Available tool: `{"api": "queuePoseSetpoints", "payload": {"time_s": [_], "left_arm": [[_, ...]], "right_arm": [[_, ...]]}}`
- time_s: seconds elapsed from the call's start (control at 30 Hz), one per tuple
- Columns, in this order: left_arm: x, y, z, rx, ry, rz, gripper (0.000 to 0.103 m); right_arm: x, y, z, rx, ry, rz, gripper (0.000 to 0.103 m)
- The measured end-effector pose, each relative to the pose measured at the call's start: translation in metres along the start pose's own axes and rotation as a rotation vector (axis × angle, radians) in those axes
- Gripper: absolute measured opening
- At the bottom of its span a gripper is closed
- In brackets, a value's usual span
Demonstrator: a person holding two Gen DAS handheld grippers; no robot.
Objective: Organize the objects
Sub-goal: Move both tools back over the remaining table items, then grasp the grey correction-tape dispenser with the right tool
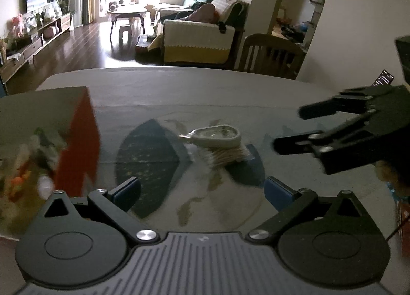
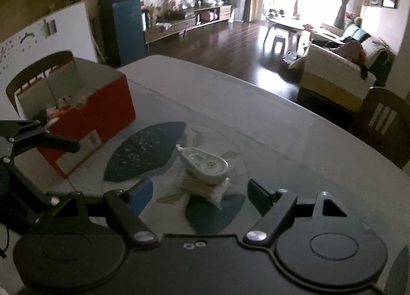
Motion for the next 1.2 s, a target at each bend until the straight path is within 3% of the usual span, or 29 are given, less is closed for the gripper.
{"api": "queuePoseSetpoints", "payload": {"time_s": [0.27,0.57,0.9,0.97,1.2], "left_arm": [[-0.043,-0.010,0.003,0.006,0.045,-0.005,0.103],[-0.083,0.001,0.002,0.020,0.033,-0.039,0.103],[-0.118,0.003,0.001,0.011,0.041,-0.046,0.103],[-0.125,0.001,-0.001,0.004,0.041,-0.064,0.103],[-0.144,-0.013,-0.006,0.000,0.038,-0.089,0.103]], "right_arm": [[-0.055,-0.013,-0.002,0.005,0.049,-0.045,0.081],[-0.105,-0.018,-0.003,-0.004,0.113,-0.104,0.081],[-0.125,-0.015,-0.008,0.021,0.114,-0.137,0.076],[-0.126,-0.016,-0.007,0.017,0.117,-0.150,0.065],[-0.128,-0.020,-0.010,0.012,0.123,-0.186,0.064]]}}
Point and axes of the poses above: each gripper's, at about its wrist camera, not at the fingertips, and x roughly against the way its jaws point, y to its left, z to its underside, the point moved 8 cm from there along -x, roughly the way its jaws point, and after that the axes turned 2 degrees about z, right-handed, at the moved point
